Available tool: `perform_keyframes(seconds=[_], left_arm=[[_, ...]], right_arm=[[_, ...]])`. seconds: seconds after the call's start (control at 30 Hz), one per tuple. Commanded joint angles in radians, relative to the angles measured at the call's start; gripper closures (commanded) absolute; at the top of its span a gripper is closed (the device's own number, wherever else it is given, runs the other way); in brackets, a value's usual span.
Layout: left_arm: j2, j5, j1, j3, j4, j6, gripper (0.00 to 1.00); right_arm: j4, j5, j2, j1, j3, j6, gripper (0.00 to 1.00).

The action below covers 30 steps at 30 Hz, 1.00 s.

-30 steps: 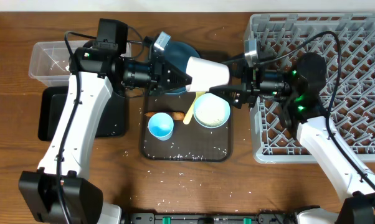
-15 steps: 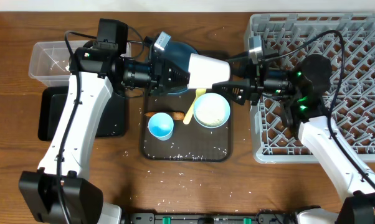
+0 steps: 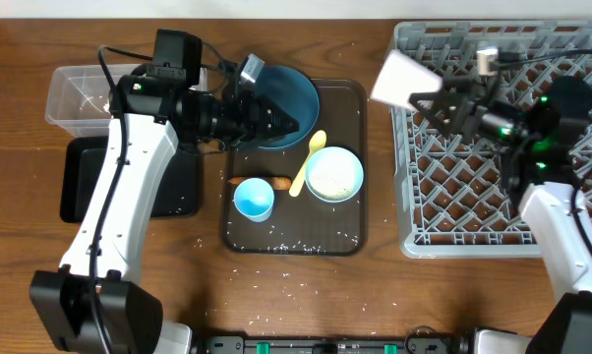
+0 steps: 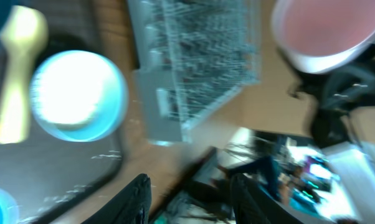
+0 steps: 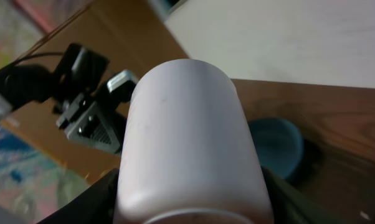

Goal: Sort waste into correct bins and load items into the dishwasher rack
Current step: 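Carry the pink cup right and place it upside down in the rack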

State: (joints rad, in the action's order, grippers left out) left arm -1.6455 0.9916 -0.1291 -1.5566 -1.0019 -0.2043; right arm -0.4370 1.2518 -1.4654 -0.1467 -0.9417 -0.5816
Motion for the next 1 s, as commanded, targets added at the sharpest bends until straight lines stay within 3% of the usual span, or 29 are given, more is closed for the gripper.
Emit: perform_keyframes(seconds=[0.0, 0.2, 0.37, 0.53, 0.73, 0.97], left_arm=[[0.006, -0.273, 0.000, -0.014, -0.002, 0.016, 0.55], [0.005, -0.467, 0.000, -0.014, -0.002, 0.016, 0.55], [0.005, -0.536, 0.000, -0.014, -0.002, 0.016, 0.55], [0.005, -0.602, 0.000, -0.013, -0.002, 0.016, 0.55], [0.005, -0.701, 0.000, -0.007, -0.002, 0.016, 0.55], [0.001, -0.761, 0.000, 0.002, -0.002, 0.016, 0.55]], right_arm=[[0.019, -0.005, 0.008, -0.038, -0.013, 0.004, 0.51], [0.216, -0.095, 0.041, -0.047, -0.014, 0.107, 0.55], [0.557, -0.299, 0.122, -0.046, -0.036, 0.301, 0.52], [0.987, -0.632, 0.206, -0.030, -0.194, 0.451, 0.50], [1.429, -1.068, 0.215, 0.040, -0.430, 0.502, 0.46], [1.638, -1.125, 0.170, 0.122, -0.445, 0.493, 0.45]])
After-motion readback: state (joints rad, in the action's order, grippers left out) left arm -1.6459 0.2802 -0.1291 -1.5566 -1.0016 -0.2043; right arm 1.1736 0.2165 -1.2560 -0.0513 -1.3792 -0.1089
